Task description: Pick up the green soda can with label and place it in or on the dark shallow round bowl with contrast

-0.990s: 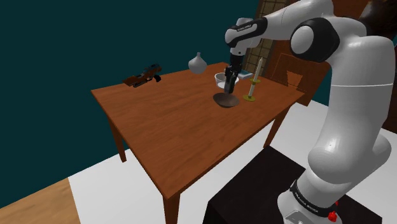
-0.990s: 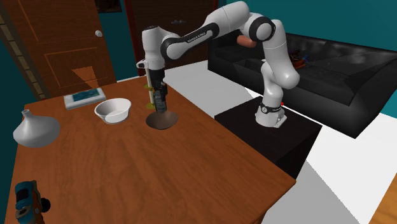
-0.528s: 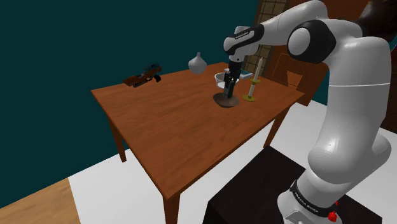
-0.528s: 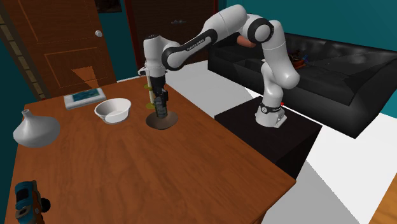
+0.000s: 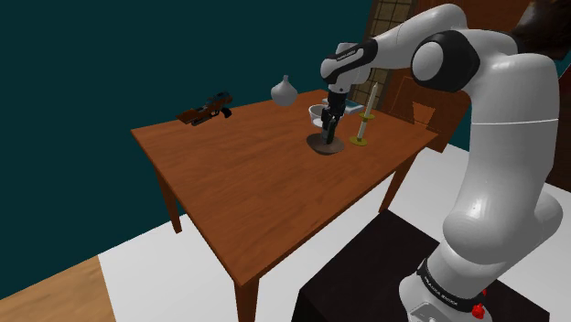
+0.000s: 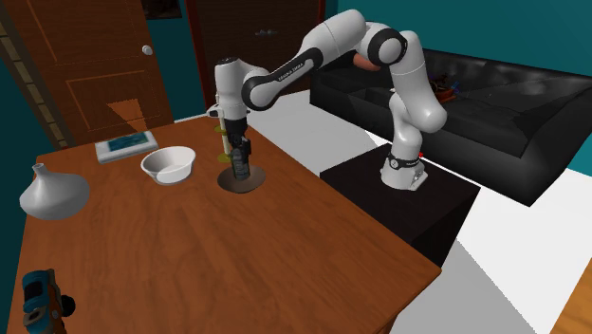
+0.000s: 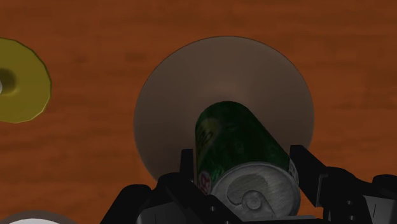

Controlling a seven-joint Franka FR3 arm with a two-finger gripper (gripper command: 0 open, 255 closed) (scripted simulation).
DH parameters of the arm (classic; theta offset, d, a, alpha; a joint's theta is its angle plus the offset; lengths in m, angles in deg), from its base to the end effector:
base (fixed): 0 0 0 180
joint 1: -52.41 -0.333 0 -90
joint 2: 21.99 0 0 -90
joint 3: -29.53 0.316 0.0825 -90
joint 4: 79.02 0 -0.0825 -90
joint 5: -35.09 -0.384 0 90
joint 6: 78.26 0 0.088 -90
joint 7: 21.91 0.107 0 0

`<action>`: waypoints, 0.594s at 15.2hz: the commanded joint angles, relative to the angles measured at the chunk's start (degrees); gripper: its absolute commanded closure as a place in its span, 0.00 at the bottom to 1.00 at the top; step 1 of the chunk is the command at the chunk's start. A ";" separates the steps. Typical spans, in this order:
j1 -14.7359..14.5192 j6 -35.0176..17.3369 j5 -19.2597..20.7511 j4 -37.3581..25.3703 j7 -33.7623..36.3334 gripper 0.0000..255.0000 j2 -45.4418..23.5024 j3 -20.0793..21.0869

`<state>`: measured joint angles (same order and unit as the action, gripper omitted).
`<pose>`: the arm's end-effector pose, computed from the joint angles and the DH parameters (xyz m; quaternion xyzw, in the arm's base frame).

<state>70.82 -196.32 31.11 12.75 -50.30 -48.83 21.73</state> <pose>0.6165 -0.2865 0.3608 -0.9999 -0.0098 0.0022 0.0010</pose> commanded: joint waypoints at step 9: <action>-0.02 1.60 0.12 -0.94 0.07 0.00 0.68 -0.06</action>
<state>70.84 -195.47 31.14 11.96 -50.28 -48.74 21.72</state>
